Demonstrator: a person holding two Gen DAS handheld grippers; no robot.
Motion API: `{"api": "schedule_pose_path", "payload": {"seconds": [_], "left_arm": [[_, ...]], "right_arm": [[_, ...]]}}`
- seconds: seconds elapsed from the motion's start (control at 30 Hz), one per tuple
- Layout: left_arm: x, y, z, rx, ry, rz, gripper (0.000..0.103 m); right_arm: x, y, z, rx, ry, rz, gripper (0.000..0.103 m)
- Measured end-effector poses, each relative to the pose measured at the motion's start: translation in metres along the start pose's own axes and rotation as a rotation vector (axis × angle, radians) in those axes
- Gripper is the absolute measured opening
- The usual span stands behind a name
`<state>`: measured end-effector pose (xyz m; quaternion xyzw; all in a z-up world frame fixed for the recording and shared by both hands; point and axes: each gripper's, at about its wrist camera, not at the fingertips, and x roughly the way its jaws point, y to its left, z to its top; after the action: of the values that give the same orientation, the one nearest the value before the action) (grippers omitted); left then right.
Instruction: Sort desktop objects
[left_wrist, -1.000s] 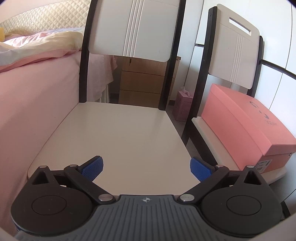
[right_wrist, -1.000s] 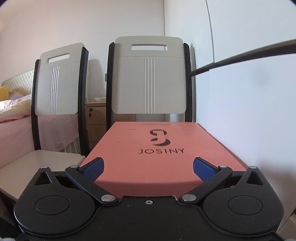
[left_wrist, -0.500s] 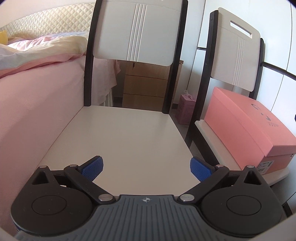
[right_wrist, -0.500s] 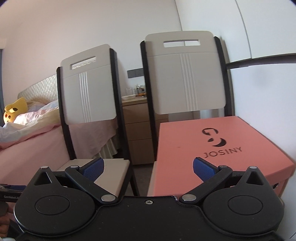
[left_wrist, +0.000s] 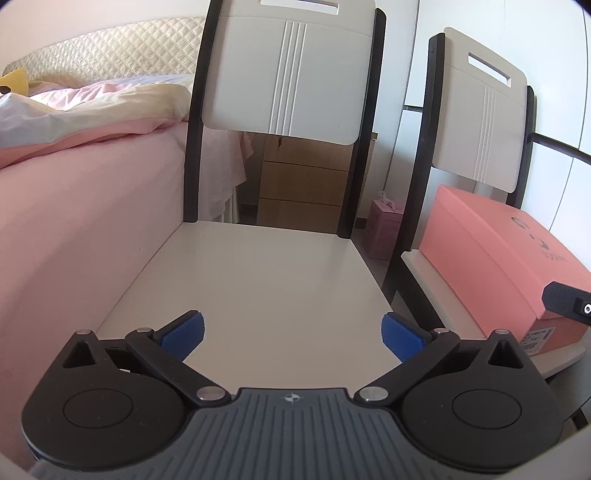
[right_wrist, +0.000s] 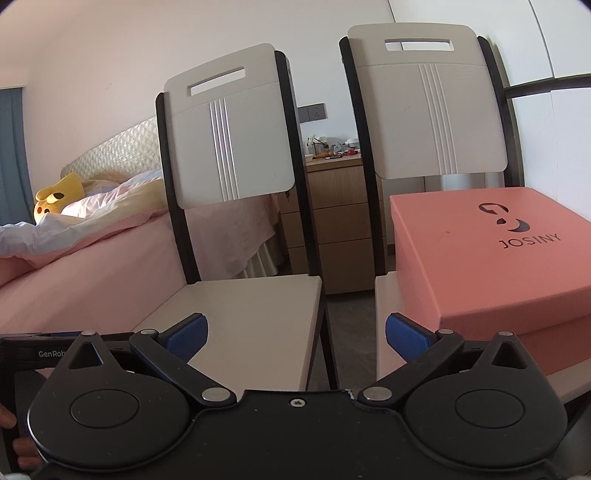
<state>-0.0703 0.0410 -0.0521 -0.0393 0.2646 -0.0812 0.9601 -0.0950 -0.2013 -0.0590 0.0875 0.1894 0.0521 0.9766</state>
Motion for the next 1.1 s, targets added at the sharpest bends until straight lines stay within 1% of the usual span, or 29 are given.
{"api": "schedule_pose_path", "payload": {"seconds": [0.33, 0.5, 0.7, 0.93, 1.1], "left_arm": [[0.000, 0.002, -0.001, -0.005, -0.002, 0.017, 0.103], [0.000, 0.001, -0.002, -0.006, -0.007, 0.012, 0.103], [-0.001, -0.001, -0.005, -0.002, -0.019, 0.017, 0.103], [0.000, -0.002, -0.006, 0.010, -0.024, 0.031, 0.103], [0.001, -0.003, -0.008, 0.009, -0.014, 0.039, 0.103]], "right_arm": [[0.006, 0.012, -0.003, 0.002, -0.007, 0.019, 0.102], [0.002, 0.011, -0.004, 0.009, -0.012, 0.012, 0.102], [0.004, 0.011, -0.003, 0.002, -0.012, -0.019, 0.102], [0.006, 0.017, -0.006, -0.042, -0.001, -0.029, 0.102], [0.007, 0.020, -0.008, -0.055, 0.013, -0.041, 0.102]]}}
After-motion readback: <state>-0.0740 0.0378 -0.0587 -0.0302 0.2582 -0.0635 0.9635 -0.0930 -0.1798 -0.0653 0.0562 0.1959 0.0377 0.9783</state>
